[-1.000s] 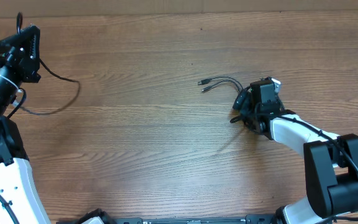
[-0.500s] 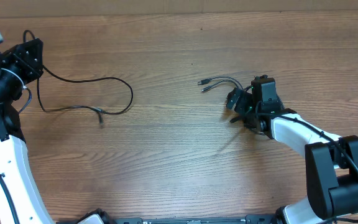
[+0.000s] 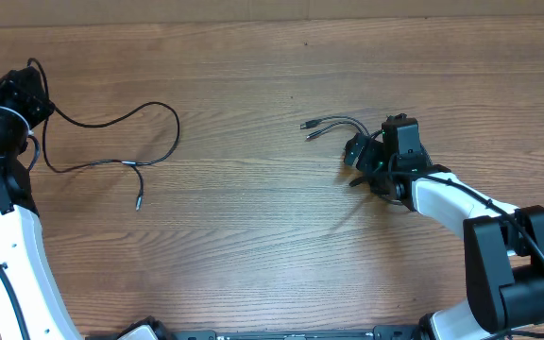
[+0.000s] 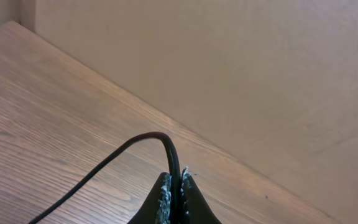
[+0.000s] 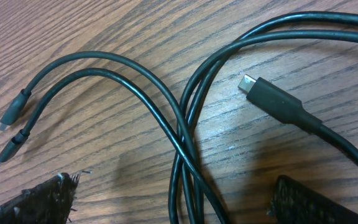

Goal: Untangle cables

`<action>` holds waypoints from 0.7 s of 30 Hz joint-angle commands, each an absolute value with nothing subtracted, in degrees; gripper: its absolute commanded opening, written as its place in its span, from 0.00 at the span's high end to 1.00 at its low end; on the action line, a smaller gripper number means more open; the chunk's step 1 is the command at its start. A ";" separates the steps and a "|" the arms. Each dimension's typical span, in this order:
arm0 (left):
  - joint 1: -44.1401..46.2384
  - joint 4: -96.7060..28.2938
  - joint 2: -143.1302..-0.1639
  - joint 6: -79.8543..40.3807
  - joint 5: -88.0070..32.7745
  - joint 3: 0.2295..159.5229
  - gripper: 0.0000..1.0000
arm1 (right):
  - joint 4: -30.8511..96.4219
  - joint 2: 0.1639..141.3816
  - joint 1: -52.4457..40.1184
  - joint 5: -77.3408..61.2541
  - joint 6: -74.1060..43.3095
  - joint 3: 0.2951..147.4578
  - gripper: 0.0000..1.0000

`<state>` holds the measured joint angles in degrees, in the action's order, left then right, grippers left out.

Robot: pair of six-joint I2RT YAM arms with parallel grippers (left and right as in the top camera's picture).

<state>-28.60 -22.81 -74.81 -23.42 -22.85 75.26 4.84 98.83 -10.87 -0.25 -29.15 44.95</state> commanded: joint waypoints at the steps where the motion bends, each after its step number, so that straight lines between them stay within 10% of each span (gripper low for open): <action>1: -28.47 -22.15 -74.70 -22.31 -19.90 76.34 0.96 | 8.27 103.53 -11.29 -8.25 -32.16 40.95 0.00; 21: -28.42 -18.57 -74.72 -18.20 -6.87 76.42 0.96 | 8.27 103.53 -11.29 -8.25 -32.16 40.95 0.00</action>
<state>-28.60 -21.47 -74.81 -20.43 -12.60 75.26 4.82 98.83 -10.87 -0.27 -29.17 44.95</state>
